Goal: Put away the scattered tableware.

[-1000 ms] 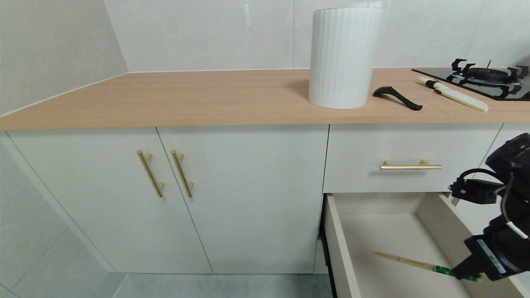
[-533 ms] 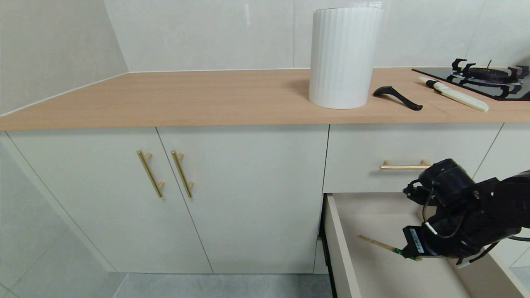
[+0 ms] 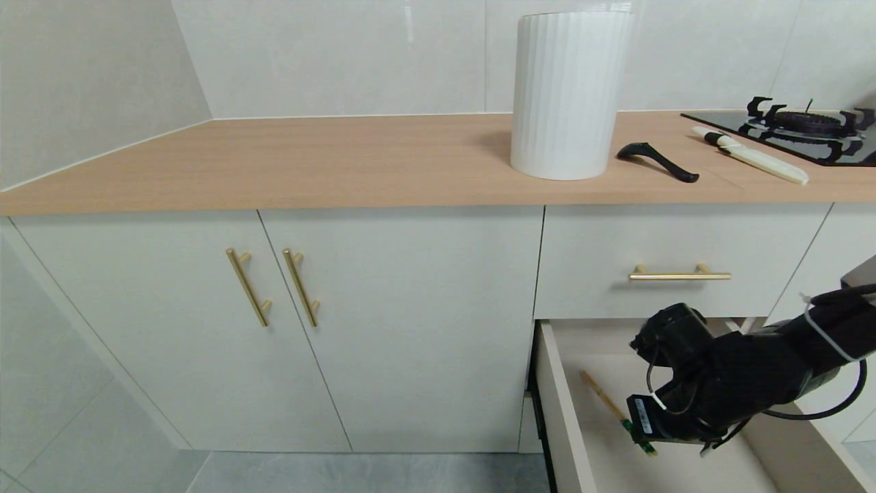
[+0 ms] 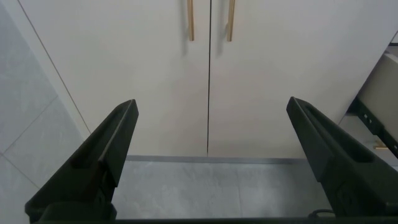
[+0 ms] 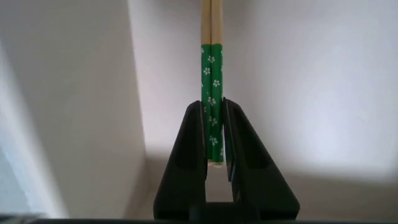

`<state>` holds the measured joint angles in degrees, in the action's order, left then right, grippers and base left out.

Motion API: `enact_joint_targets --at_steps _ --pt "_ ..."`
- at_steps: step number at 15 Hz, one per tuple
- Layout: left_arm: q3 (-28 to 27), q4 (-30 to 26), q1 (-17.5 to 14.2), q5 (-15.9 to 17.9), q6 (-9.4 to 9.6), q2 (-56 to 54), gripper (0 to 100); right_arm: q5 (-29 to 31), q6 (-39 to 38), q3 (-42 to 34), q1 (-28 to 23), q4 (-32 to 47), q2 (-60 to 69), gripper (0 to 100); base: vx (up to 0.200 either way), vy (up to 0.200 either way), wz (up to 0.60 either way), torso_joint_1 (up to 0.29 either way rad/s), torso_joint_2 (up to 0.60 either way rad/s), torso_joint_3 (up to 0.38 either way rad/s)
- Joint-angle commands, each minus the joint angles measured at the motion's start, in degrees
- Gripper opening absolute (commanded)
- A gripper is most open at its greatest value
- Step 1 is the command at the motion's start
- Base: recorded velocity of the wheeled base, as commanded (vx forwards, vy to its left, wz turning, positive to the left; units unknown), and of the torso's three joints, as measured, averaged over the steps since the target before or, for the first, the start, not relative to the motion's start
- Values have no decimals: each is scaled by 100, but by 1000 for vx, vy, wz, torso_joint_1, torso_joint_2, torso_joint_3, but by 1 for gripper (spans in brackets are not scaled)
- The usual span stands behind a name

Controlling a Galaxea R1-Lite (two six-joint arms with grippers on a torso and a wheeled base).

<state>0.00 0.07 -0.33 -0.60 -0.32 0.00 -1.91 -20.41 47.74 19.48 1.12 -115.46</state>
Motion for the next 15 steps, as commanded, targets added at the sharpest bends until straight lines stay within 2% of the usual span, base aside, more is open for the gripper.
enact_joint_targets --at_steps 1,3,5,13,14,15 --pt "0 1 -2 -2 -3 0 100 16 2 -212 91 -349 -583 0 0 0 0 0 0 0" --pt "0 1 -2 -2 -3 0 100 200 2 -388 179 -771 -882 0 0 0 0 0 0 0" --pt "0 1 -2 -2 -3 0 100 728 2 -458 311 -1316 -1295 0 0 0 0 0 0 0" --pt "0 1 -2 -2 -3 0 100 851 -7 -458 311 -1413 -1304 0 0 0 0 0 0 0" --pt "0 1 -2 -2 -3 0 100 851 -7 -458 311 -1413 -1304 100 0 0 0 0 0 0" --pt "0 1 -2 -2 -3 0 100 851 -7 -458 311 -1422 -1295 100 0 0 0 0 0 0"
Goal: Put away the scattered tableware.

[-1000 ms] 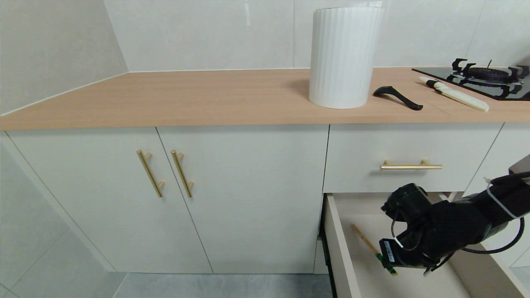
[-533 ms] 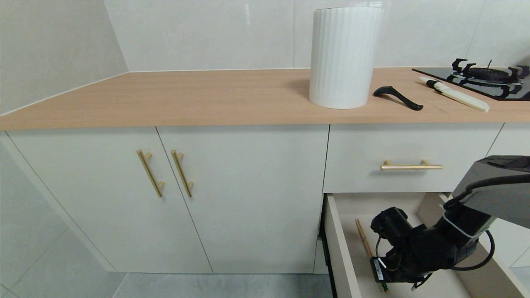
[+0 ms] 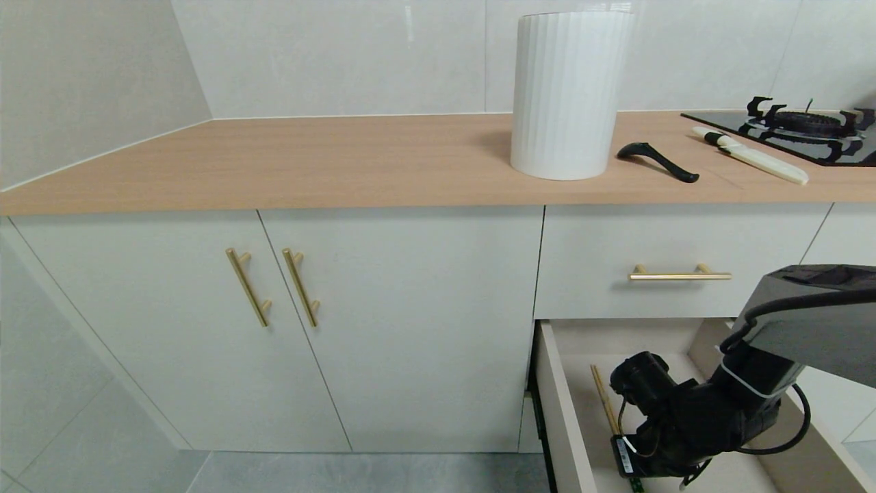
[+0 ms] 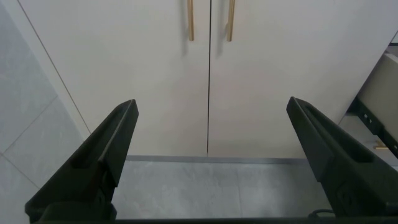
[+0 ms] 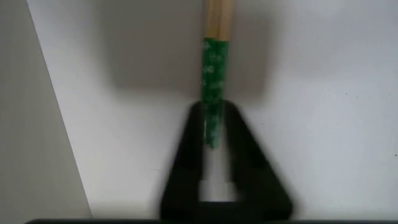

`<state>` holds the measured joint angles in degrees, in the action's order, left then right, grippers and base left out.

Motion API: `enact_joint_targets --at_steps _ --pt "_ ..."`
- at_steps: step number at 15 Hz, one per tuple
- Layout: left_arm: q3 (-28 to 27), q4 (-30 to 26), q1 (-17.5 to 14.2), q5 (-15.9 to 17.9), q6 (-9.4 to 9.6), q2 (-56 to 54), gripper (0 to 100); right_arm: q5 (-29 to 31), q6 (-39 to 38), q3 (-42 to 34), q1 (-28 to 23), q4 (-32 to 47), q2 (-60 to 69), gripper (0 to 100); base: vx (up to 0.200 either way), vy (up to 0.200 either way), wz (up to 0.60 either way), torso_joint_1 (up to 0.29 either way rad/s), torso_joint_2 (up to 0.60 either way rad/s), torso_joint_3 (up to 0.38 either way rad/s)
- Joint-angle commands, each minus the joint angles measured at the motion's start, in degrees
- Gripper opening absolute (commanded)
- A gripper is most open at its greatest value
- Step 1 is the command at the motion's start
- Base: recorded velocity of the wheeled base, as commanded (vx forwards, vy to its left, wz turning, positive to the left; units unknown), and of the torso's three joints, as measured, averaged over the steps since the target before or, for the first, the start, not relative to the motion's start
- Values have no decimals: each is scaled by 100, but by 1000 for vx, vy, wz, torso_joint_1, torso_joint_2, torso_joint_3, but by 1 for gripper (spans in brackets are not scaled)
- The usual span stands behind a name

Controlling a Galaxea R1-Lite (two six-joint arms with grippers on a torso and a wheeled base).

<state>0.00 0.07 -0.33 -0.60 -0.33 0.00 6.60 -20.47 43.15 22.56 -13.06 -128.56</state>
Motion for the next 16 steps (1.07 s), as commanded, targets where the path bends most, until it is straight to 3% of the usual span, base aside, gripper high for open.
enact_joint_targets --at_steps 1,4,7,9,10,11,16 --pt "0 1 -2 -2 -2 0 100 -9 -10 -9 2 -4 51 100 0 0 0 0 0 0" --pt "0 1 -2 -2 -2 0 100 0 -10 -149 2 -4 525 100 0 0 0 0 0 0" --pt "0 1 -2 -2 -2 0 100 -35 17 -431 2 58 1949 100 0 0 0 0 0 0" --pt "0 1 -2 -2 -2 0 100 -35 60 -422 2 805 2907 100 0 0 0 0 0 0" --pt "0 1 -2 -2 -2 0 100 -35 60 -422 2 805 2907 100 0 0 0 0 0 0" --pt "0 1 -2 -2 -2 0 100 -44 113 -176 2 1727 3672 100 0 0 0 0 0 0" --pt "0 1 -2 -2 -2 9 100 17 482 -132 2 2000 5236 100 0 0 0 0 0 0"
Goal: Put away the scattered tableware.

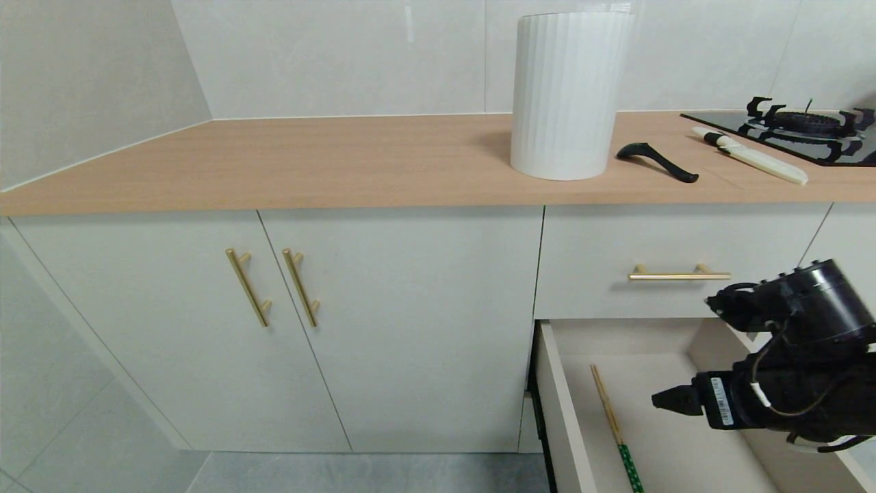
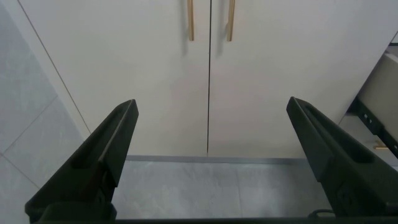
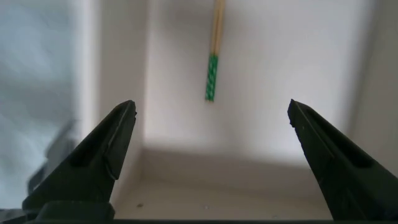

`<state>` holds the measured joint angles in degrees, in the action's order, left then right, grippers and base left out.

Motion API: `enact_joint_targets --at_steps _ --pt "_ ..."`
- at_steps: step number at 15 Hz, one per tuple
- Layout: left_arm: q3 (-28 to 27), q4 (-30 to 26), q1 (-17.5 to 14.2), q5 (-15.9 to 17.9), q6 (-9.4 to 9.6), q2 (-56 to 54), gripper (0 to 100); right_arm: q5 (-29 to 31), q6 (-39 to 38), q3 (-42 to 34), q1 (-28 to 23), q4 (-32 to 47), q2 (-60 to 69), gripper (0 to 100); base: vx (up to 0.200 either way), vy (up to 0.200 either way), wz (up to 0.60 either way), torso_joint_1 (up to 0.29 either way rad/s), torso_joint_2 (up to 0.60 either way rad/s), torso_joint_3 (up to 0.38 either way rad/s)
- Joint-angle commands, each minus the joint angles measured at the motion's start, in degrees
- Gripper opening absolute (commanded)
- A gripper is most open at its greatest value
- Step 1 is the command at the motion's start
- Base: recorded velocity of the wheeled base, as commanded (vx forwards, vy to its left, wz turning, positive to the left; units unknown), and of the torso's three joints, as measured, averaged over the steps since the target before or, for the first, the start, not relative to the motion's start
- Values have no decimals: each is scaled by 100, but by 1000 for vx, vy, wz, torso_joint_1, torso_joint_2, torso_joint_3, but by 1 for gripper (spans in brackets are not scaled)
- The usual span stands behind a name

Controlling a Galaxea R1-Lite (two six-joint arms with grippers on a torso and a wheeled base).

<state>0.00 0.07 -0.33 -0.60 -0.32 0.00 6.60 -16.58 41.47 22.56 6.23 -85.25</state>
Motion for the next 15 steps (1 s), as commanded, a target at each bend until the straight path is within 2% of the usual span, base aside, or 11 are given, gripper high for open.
enact_joint_targets --at_steps 1,7,11,15 --pt "0 1 -2 -2 -3 0 100 17 164 45 2 107 1151 100 0 0 0 0 0 0" --pt "0 1 -2 -2 -3 0 100 17 550 291 2 458 2065 100 0 0 0 0 0 0" --pt "0 1 -2 -2 -3 0 100 17 709 282 2 511 2285 100 0 0 0 29 -209 -293" --pt "0 1 -2 -2 -3 0 100 8 753 274 2 520 2355 100 0 0 0 79 -536 -344"
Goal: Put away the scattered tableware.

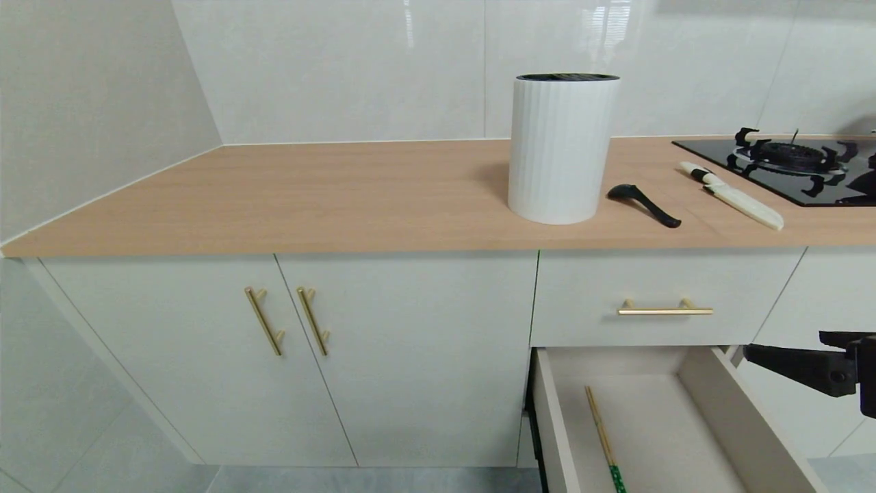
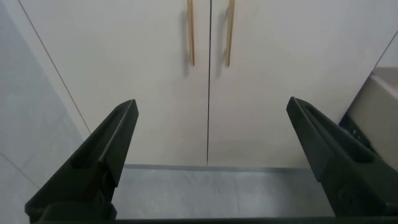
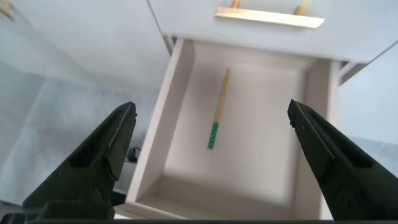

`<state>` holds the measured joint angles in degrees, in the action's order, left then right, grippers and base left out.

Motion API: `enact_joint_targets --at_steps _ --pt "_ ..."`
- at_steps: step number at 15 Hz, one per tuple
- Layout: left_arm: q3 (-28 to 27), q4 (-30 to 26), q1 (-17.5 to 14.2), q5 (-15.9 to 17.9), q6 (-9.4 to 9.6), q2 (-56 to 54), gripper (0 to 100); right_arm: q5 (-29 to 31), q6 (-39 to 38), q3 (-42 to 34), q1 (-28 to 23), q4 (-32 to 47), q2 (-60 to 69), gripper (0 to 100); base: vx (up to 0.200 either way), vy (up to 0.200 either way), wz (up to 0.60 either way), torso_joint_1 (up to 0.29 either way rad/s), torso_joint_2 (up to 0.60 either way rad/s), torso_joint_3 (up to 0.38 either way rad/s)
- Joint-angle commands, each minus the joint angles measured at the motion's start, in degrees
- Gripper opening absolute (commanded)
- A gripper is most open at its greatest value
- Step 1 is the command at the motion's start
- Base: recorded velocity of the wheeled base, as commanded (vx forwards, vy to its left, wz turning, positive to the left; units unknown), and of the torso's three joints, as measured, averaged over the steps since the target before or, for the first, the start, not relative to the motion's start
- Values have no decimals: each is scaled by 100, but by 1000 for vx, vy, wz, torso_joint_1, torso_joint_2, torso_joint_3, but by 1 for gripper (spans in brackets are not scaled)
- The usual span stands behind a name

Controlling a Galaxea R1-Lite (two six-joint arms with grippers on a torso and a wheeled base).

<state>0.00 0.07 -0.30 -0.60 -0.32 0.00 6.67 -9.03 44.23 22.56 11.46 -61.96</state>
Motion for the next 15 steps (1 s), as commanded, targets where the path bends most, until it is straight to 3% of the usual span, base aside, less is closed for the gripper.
enact_joint_targets --at_steps 1,8,11,15 --pt "0 1 -5 -2 -3 0 100 -8 7 -11 2 -3 27 100 0 0 0 129 -456 -339" --pt "0 1 -5 -2 -3 0 100 -16 42 121 -33 -135 -167 100 0 0 0 138 -431 -293" --pt "0 1 -5 -2 -3 0 100 -377 271 921 -411 -197 -1063 100 0 0 0 28 -63 -41" --pt "0 1 -5 -2 -3 0 100 -939 1000 1756 -973 -1032 -2549 100 0 0 0 0 0 0"
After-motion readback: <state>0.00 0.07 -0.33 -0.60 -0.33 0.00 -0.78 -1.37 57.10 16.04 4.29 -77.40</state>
